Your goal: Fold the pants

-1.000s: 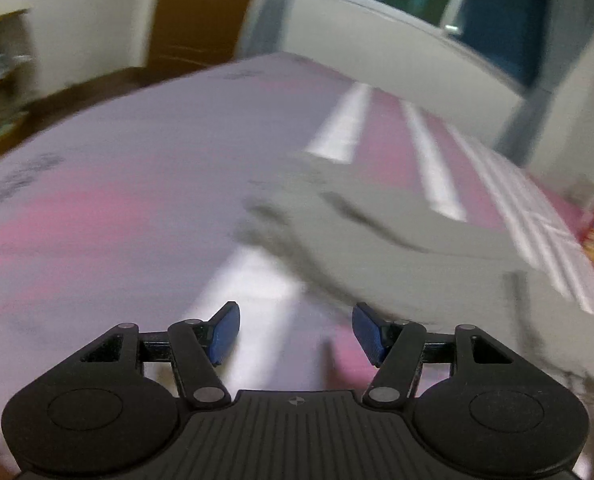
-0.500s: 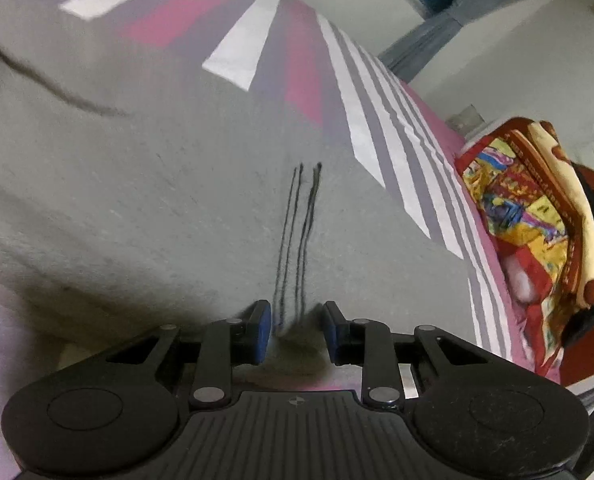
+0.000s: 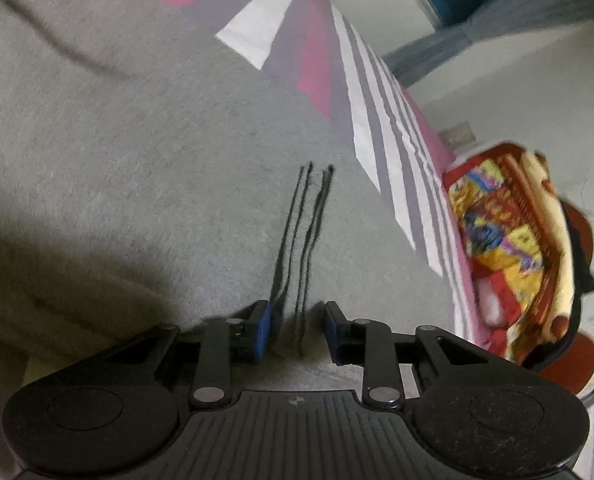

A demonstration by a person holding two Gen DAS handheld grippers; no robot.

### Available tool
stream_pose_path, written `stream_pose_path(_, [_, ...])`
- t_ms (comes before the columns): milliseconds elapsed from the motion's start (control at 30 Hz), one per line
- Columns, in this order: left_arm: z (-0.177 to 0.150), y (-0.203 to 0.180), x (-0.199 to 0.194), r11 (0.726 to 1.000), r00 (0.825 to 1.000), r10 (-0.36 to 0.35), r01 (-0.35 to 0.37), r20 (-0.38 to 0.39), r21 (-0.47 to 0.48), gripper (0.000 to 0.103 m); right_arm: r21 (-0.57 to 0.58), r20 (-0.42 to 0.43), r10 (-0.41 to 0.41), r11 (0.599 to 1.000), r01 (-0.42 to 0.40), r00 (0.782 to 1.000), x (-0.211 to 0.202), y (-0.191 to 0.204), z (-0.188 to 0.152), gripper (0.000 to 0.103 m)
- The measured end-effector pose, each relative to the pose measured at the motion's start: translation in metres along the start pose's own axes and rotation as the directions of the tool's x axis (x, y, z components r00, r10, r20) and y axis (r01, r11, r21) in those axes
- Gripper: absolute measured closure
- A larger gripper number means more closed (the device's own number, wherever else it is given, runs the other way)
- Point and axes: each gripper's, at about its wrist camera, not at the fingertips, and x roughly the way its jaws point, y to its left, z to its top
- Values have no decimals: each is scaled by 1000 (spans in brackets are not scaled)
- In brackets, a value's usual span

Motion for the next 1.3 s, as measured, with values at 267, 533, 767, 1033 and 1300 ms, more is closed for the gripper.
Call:
stream_pose_path(267, [-6,-3,-8,999,1000,23,-23,5,43,67,19,4,12,1000,-12,1000,2,-3,0,61])
stream_pose_path(533, [-5,-7,6,988,987,-153,153,51,-7,88,33,-22,3,999,-3,1000,7,-8,1,62])
stream_pose_path(767, [-23,9,-2,996,994,-83,85,76,-18,90,-3,-42,-2,1000,2,999,15,-2,-3,75])
stream_pose_path(1033, [0,-11,1,995,997,-24,17,72,95,83,14,25,9,1000,-10,1000,6,-8,13,69])
stream_pose_path(1300, [48,-32,46,990,996,-19,7,84,142,49,-13,60,23,1000,-22,998,50,-2,70,69])
